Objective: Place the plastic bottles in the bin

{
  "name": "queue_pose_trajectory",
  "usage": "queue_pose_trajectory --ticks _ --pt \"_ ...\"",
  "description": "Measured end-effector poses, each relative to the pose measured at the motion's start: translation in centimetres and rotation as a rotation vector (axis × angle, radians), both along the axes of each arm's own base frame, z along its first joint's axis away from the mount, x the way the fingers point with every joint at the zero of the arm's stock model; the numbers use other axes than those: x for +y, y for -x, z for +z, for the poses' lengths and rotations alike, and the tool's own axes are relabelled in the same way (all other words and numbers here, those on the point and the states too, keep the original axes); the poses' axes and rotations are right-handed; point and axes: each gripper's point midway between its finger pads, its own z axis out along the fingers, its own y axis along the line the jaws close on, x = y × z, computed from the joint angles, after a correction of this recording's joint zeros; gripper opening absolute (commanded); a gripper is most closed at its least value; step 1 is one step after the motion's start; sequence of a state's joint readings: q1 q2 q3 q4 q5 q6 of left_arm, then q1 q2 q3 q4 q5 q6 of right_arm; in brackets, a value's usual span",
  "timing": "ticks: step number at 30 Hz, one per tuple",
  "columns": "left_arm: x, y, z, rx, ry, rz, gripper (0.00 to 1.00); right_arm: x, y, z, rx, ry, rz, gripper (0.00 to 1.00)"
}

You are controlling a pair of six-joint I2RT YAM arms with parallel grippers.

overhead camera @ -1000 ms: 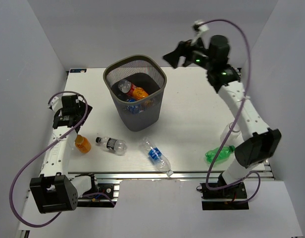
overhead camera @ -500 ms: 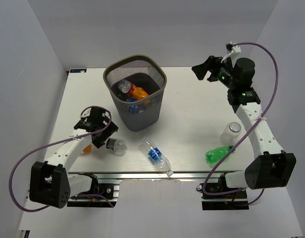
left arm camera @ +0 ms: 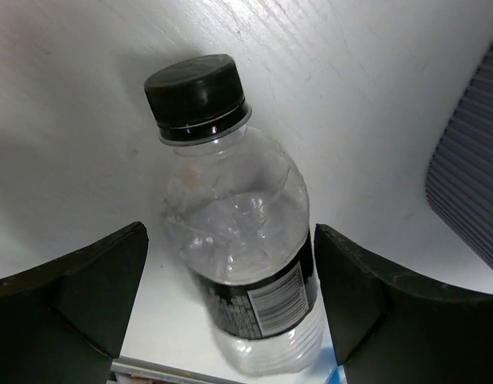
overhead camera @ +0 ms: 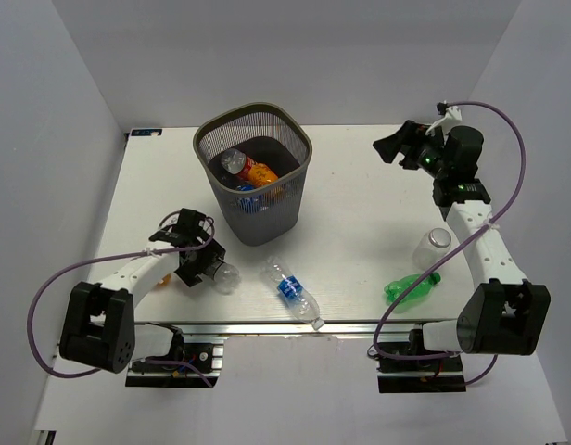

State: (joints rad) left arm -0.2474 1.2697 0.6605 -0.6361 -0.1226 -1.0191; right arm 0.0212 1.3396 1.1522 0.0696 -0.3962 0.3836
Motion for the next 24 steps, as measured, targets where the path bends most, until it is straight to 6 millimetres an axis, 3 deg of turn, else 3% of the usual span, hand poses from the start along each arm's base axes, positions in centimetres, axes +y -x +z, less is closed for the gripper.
queue_pose_trajectory --ticks 3,6,11,15,19,24 --pt "-0.5 -0.1 -0.7 0.015 0.006 -0.006 0.75 -0.1 0.2 -1.0 0.020 -0.012 0.001 0.89" --pt "-0.8 0.0 -1.0 0.021 0.007 -0.013 0.66 -0.3 0.7 -2.5 0.051 -0.022 0.001 0.89" --pt "0.4 -0.5 0.7 0.002 -0.064 0.011 0.63 -1.3 1.7 -4.3 0.086 -0.028 -0.022 0.89" --pt "2.1 -4.3 6.9 -0.153 -0.160 0.076 0.64 -2.0 2.9 -4.8 0.082 -0.027 -0.041 0.89" --pt "4.5 -8.0 15.1 -0.354 -0.269 0.186 0.66 -2.7 3.5 -4.8 0.068 -0.011 -0.070 0.89" --pt "6.8 -10.8 26.2 -0.578 -0.344 0.297 0.70 -3.9 3.2 -4.7 0.055 0.008 -0.102 0.89"
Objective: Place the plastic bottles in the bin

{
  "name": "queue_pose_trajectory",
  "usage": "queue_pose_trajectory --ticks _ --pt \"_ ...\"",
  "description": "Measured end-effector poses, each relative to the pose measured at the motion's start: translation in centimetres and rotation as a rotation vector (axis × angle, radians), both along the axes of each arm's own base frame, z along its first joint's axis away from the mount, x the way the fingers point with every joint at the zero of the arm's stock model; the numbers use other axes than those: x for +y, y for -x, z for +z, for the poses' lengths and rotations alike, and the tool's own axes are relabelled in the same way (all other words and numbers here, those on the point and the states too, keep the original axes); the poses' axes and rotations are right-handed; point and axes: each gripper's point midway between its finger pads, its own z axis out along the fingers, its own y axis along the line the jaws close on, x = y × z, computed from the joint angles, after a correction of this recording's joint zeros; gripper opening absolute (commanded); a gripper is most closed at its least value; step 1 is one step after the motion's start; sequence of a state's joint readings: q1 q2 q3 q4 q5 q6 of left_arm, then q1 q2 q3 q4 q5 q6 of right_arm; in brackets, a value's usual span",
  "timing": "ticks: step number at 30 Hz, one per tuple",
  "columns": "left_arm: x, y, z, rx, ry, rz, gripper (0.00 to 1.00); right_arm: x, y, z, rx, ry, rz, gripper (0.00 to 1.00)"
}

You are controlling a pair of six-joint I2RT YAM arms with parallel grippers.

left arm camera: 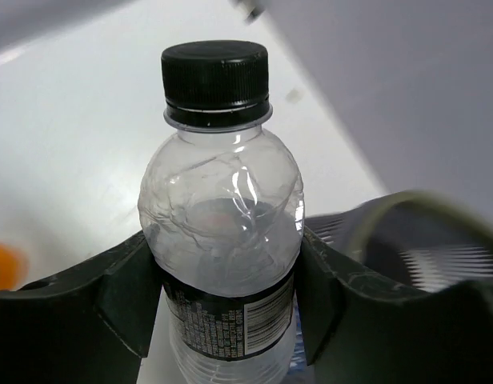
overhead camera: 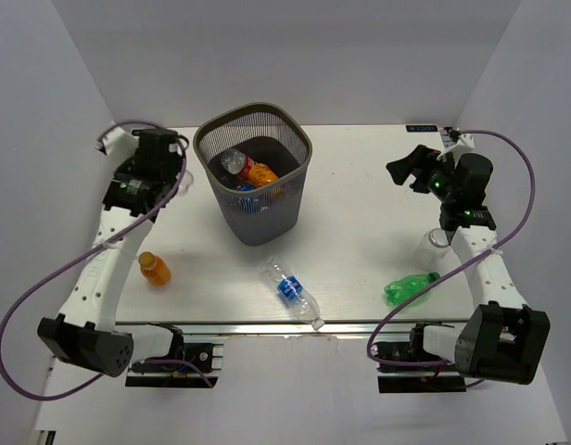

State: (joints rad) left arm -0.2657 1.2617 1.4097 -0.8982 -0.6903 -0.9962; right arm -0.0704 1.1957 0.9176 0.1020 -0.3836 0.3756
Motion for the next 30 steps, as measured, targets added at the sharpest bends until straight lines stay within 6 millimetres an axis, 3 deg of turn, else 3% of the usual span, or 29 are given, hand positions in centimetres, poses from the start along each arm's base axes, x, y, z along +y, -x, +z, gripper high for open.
queue_pose_trajectory --ticks 3,6,9,12,14,16,18,20,22,26,30 --pt "0.4 -0.8 7.3 -0.185 -0.011 -0.007 0.70 -1.0 -0.3 -0.2 0.003 0.012 -0.030 0.89" --pt "-0.4 -0.5 12.4 -0.337 -0.022 -0.104 0.67 -1.9 -0.5 -0.6 0.012 0.014 -0.051 0.89" --pt "-2.6 -1.0 16.6 -0.443 -0.019 -0.251 0.65 -2.1 -0.6 -0.8 0.018 0.012 -0.054 0.89" --pt "-6.3 -3.6 19.0 -0.504 -0.013 -0.442 0.69 -1.9 -0.6 -1.1 0.026 0.008 -0.040 0.89" --pt "-9.2 -5.8 18.5 -0.493 -0.002 -0.580 0.70 -1.7 -0.5 -1.1 0.028 0.006 -0.030 0.89" --pt "-11.9 -8.3 16.1 -0.439 0.013 -0.697 0.85 -1.7 -0.5 -1.2 0.028 0.005 -0.029 0.89" --pt "-14.2 -10.3 12.3 -0.353 0.041 -0.784 0.93 -1.7 -0.6 -1.3 0.031 0.005 -0.029 0.89" --pt "-15.8 -11.4 9.1 -0.275 0.064 -0.845 0.98 -1.7 -0.7 -1.6 0.039 0.003 -0.026 0.89" --pt "-16.6 -11.5 7.4 -0.228 0.080 -0.881 0.98 -1.7 -0.8 -2.0 0.052 0.001 -0.023 0.89" --pt "-16.8 -10.8 7.9 -0.232 0.065 -0.908 0.98 -1.7 -1.0 -2.6 0.068 -0.001 -0.021 0.89" --pt "-14.7 -9.5 9.7 -0.249 0.004 -0.838 0.98 -1.7 -1.0 -2.7 0.068 0.002 -0.020 0.89"
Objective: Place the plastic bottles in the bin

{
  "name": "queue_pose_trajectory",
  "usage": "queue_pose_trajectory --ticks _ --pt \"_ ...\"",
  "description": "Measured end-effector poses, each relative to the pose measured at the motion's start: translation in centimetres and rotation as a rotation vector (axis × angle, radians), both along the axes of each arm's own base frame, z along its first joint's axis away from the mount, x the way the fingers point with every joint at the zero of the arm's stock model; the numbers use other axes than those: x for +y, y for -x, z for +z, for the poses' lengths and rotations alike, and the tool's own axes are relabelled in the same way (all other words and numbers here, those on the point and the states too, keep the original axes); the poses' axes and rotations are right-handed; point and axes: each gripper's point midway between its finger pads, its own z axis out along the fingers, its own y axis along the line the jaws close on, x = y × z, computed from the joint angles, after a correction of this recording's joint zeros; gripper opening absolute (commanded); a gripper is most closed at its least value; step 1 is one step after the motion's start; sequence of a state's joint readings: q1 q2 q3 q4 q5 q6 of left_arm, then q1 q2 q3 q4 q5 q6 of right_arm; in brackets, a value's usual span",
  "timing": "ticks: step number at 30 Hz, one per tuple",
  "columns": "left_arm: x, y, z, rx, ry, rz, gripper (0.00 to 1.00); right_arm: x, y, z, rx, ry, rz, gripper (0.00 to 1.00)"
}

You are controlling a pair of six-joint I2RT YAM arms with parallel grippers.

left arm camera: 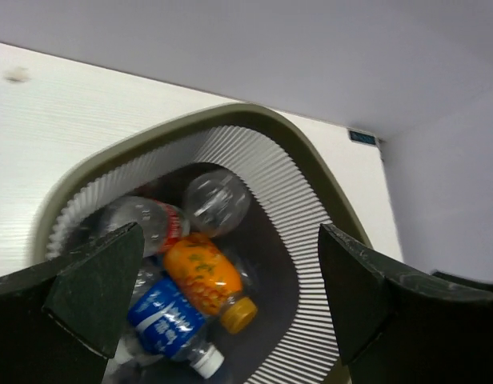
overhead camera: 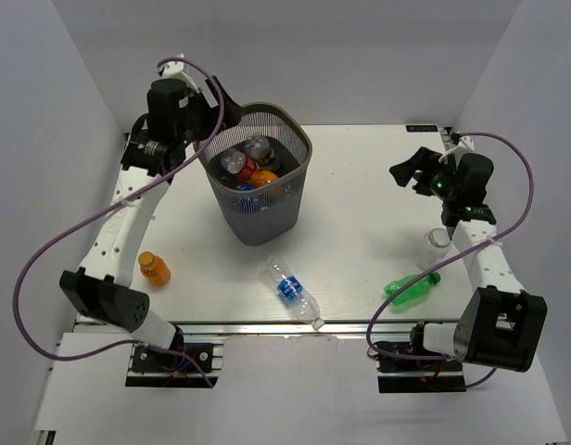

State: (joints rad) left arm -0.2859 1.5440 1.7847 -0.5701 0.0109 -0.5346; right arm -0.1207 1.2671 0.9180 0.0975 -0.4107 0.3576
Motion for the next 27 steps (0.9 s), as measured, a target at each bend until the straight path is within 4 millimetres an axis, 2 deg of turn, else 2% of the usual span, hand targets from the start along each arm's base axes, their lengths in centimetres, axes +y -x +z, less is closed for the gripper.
queue_pose_trajectory --ticks 3,6,10,15,18,20,23,27 --pt "2.6 1.2 1.0 -0.011 -0.040 0.117 0.98 -0.2 0.0 0.0 0.000 0.003 -0.003 0.89" --pt "6.2 2.7 1.5 -0.003 -0.089 0.282 0.98 -0.3 0.0 -0.1 -0.002 0.014 -0.004 0.89" --pt "10.5 5.7 -0.8 0.074 -0.142 0.474 0.98 -0.7 -0.1 -0.3 0.012 0.029 -0.013 0.89" --pt "16.5 9.4 -6.7 0.235 -0.203 0.663 0.98 -1.0 -0.4 -0.5 0.021 0.037 -0.015 0.89" --pt "21.4 12.1 -11.5 0.373 -0.227 0.801 0.98 -1.1 -0.4 -0.9 0.032 0.039 -0.016 0.89" --pt "23.5 14.2 -14.6 0.477 -0.241 0.865 0.98 -1.2 -0.4 -1.0 0.035 0.040 -0.018 0.89" --pt "24.1 16.5 -18.2 0.595 -0.264 0.883 0.98 -1.3 -0.4 -1.0 0.036 0.040 -0.021 0.89" --pt "23.8 19.2 -21.6 0.697 -0.268 0.870 0.98 -1.4 -0.5 -1.4 0.046 0.039 -0.021 0.89"
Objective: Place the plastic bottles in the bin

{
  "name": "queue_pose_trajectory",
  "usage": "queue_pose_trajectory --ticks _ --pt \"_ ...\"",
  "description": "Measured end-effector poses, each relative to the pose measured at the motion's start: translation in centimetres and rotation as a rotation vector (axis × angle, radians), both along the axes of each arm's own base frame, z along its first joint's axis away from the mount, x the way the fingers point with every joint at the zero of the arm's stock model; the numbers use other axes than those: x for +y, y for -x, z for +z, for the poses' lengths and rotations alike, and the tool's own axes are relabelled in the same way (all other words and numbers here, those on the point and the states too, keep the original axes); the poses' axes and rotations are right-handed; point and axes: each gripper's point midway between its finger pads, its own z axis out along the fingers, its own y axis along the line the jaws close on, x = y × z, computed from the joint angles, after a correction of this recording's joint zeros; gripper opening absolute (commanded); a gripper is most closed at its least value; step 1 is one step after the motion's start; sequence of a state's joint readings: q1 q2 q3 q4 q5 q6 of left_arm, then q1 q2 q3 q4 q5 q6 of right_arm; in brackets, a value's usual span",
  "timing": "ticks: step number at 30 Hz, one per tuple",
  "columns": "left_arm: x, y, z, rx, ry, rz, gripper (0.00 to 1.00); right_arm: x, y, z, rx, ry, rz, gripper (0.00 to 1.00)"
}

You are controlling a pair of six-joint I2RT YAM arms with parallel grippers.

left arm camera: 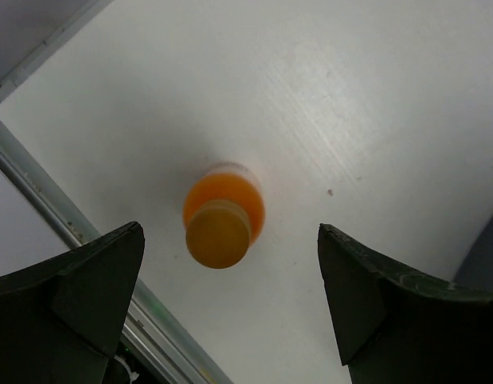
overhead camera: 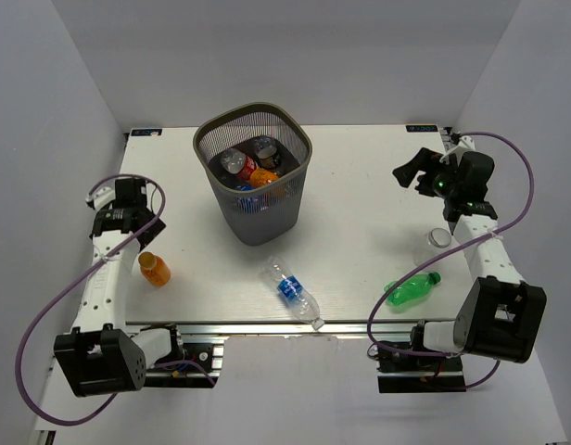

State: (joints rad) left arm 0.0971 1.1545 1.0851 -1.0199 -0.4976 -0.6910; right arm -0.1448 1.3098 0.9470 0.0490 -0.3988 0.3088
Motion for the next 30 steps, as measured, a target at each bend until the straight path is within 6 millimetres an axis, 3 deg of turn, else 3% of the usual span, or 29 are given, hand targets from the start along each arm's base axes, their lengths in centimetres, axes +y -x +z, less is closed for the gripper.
queue_pose_trajectory --ticks 5,17,22,24,27,28,30 --pt "-0.6 2.4 -3.9 0.110 0.060 0.005 0.98 -0.1 -0.3 -1.3 0.034 -0.005 -0.001 0.89" --pt "-0.9 3.1 -9.0 0.201 0.133 0.016 0.98 0.1 -0.3 -1.7 0.042 -0.007 0.020 0.89" --pt "-0.5 3.0 -9.9 0.210 0.139 0.036 0.98 0.1 -0.4 -2.1 0.049 0.000 0.029 0.89" --pt "-0.2 2.7 -10.0 0.200 0.137 0.044 0.93 0.1 -0.4 -2.5 0.061 0.002 0.032 0.89" --pt "0.0 2.5 -10.1 0.196 0.135 0.055 0.75 0.1 -0.4 -3.2 0.086 -0.001 0.033 0.89" --pt "0.1 2.5 -10.1 0.193 0.134 0.056 0.63 0.1 -0.4 -3.3 0.092 -0.002 0.033 0.89" --pt "0.2 2.4 -10.0 0.188 0.132 0.057 0.54 0.1 -0.3 -3.6 0.102 -0.003 0.033 0.89"
